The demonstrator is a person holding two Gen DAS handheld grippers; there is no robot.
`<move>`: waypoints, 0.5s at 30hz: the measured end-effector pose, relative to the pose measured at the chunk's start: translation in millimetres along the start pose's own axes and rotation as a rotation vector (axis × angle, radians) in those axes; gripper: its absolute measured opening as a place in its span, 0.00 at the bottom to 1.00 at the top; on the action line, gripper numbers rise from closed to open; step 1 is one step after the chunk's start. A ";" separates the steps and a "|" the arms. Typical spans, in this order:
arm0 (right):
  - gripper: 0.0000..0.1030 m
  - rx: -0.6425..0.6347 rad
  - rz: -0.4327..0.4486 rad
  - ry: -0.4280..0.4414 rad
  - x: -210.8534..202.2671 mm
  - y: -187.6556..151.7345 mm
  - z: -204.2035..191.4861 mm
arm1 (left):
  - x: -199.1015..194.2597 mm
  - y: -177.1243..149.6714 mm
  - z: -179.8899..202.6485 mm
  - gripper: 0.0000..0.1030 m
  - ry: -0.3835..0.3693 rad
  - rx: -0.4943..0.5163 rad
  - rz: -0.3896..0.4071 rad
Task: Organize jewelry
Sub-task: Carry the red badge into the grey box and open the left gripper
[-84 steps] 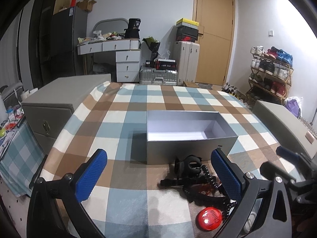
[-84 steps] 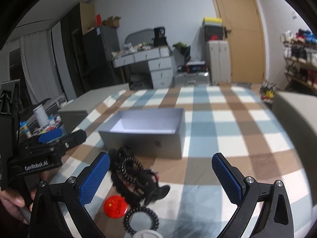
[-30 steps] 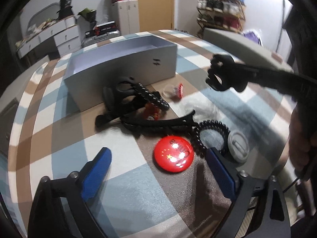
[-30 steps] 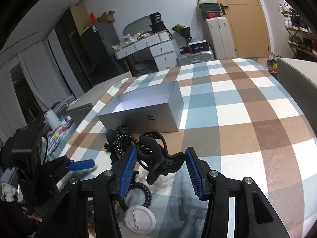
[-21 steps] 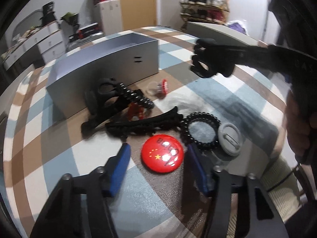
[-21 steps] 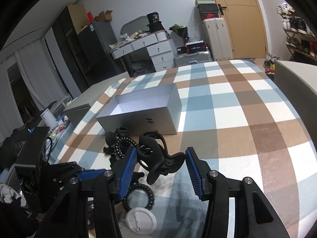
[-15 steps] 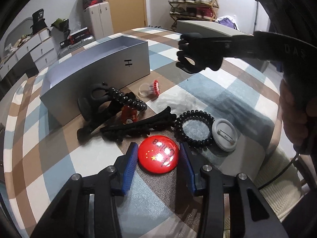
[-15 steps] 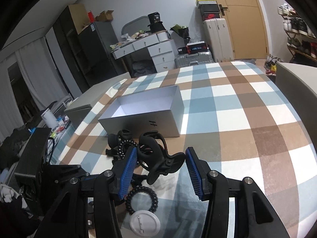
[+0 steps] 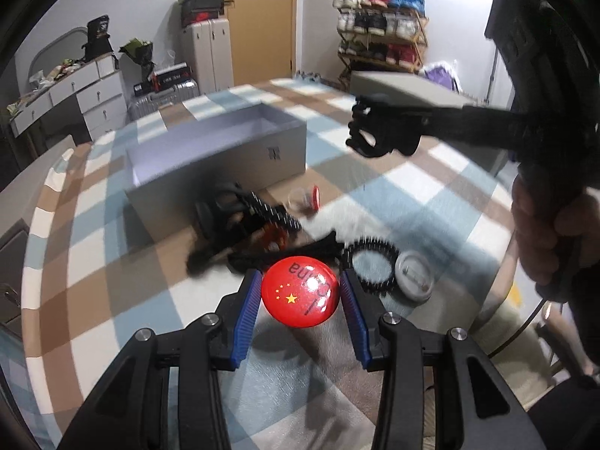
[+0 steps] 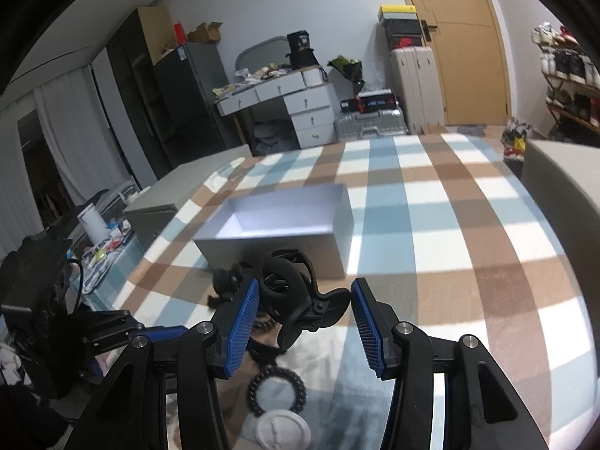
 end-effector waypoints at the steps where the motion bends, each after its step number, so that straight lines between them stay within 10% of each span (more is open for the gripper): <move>1: 0.48 -0.005 0.004 0.003 -0.9 3.6 -2.4 | -3.2 3.6 -2.0 0.36 0.004 -0.009 0.014; 15: 0.48 -0.141 0.044 -0.025 23.0 63.4 -34.5 | -13.8 64.5 -66.8 0.36 0.079 -0.145 0.153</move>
Point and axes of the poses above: each gripper's, at about its wrist camera, not at the fingertips, and x roughly the way its jaws point, z to its right, y to its top, the point moved 8 cm from there along x, roughly the way its jaws point, and after that the axes turned 4 degrees about -x, right-handed, at the moved point
